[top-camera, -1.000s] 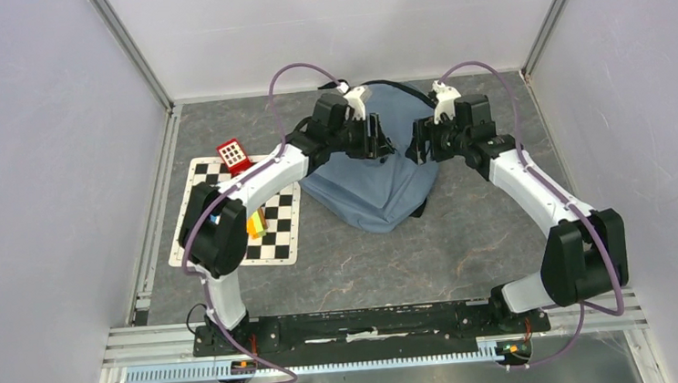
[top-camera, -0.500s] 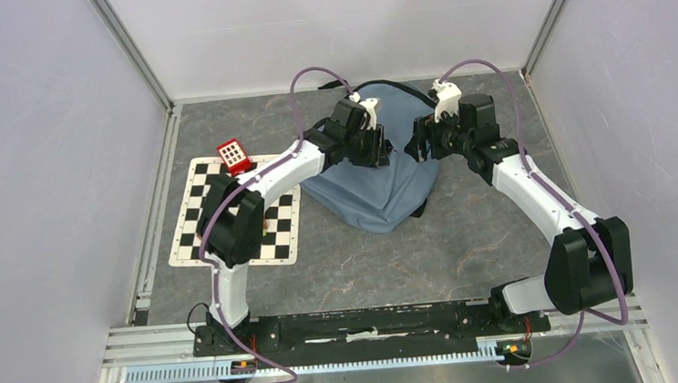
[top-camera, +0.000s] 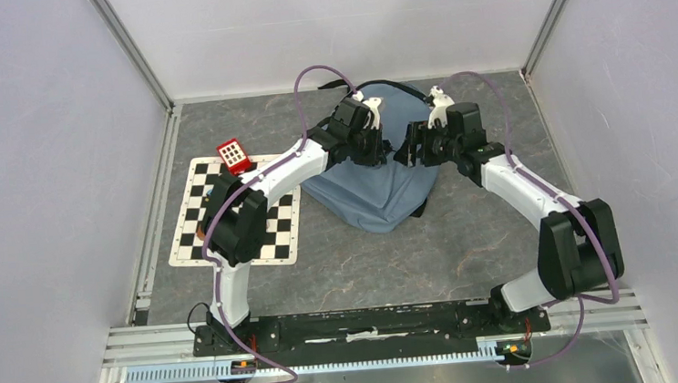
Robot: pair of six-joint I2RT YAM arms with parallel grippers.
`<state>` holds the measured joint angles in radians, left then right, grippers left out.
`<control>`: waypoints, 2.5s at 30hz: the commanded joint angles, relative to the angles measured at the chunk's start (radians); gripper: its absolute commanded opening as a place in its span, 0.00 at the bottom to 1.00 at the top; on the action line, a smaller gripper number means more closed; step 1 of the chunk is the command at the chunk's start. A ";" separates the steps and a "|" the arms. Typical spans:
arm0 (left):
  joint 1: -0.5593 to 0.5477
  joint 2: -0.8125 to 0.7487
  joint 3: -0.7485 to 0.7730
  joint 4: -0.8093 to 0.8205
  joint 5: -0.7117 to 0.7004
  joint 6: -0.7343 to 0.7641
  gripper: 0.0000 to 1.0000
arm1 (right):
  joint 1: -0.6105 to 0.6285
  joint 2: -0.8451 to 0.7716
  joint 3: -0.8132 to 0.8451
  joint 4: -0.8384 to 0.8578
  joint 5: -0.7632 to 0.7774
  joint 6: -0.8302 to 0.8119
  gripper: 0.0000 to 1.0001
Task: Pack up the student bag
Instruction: Zip the student bag at the center of the board.
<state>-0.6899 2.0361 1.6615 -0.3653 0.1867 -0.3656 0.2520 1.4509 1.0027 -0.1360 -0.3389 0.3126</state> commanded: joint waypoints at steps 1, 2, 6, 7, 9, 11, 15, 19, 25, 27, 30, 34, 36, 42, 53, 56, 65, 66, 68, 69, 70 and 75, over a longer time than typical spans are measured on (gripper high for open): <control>0.000 -0.014 0.024 0.025 -0.030 0.031 0.11 | 0.007 0.044 -0.044 0.097 -0.041 0.175 0.74; 0.001 -0.020 0.017 0.028 -0.030 0.026 0.09 | 0.007 0.056 -0.047 0.100 -0.042 0.184 0.73; 0.001 -0.051 -0.019 0.050 -0.034 0.012 0.08 | 0.008 0.098 -0.056 0.142 -0.065 0.242 0.72; 0.001 -0.057 -0.026 0.052 -0.035 0.010 0.08 | 0.007 0.106 -0.059 0.176 -0.072 0.257 0.71; 0.001 -0.063 -0.035 0.055 -0.036 0.007 0.09 | 0.010 0.125 -0.052 0.200 -0.073 0.281 0.72; 0.001 -0.065 -0.041 0.058 -0.035 0.007 0.19 | 0.015 0.151 -0.029 0.187 -0.058 0.284 0.72; 0.001 -0.055 -0.030 0.062 -0.042 0.007 0.32 | 0.018 0.181 -0.009 0.174 0.001 0.265 0.71; 0.002 -0.048 -0.017 0.061 -0.060 0.009 0.33 | 0.020 0.210 0.016 0.140 0.051 0.233 0.64; 0.003 -0.030 -0.003 0.060 -0.073 0.019 0.33 | 0.021 0.234 0.038 0.080 0.096 0.192 0.45; 0.003 -0.020 0.003 0.062 -0.068 0.019 0.34 | 0.021 0.238 0.042 0.073 0.098 0.187 0.39; 0.002 -0.010 0.012 0.069 -0.047 0.022 0.34 | 0.021 0.239 0.045 0.070 0.098 0.183 0.29; 0.000 -0.008 0.005 0.116 0.027 0.029 0.37 | 0.021 0.240 0.048 0.069 0.099 0.181 0.16; 0.001 -0.007 -0.008 0.142 0.060 0.030 0.40 | 0.021 0.240 0.050 0.069 0.099 0.180 0.11; -0.001 0.012 -0.003 0.147 0.073 0.044 0.42 | 0.021 0.242 0.053 0.069 0.092 0.181 0.07; -0.039 0.056 0.050 0.043 -0.063 0.143 0.41 | 0.021 0.248 0.058 0.070 0.090 0.181 0.04; -0.040 0.063 0.053 0.037 -0.113 0.142 0.37 | 0.021 0.249 0.062 0.070 0.091 0.181 0.03; -0.042 0.041 0.079 0.034 -0.207 0.148 0.02 | 0.021 0.257 0.063 0.054 0.132 0.137 0.00; -0.042 0.028 0.071 0.041 -0.228 0.147 0.02 | 0.022 0.256 0.064 0.045 0.150 0.123 0.00; -0.042 0.003 0.065 0.044 -0.264 0.146 0.02 | 0.021 0.258 0.066 0.026 0.189 0.095 0.00; -0.040 -0.008 0.064 0.041 -0.289 0.142 0.02 | 0.021 0.258 0.067 0.017 0.205 0.086 0.00; -0.039 -0.021 0.061 0.037 -0.310 0.141 0.02 | 0.021 0.258 0.069 0.006 0.223 0.074 0.00; -0.013 -0.057 0.053 0.014 -0.366 0.128 0.02 | 0.021 0.262 0.072 -0.026 0.281 0.041 0.00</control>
<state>-0.7326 2.0796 1.7119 -0.3515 -0.0734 -0.2535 0.2916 1.6993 1.0416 -0.1322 -0.2176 0.4282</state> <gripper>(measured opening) 0.029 0.004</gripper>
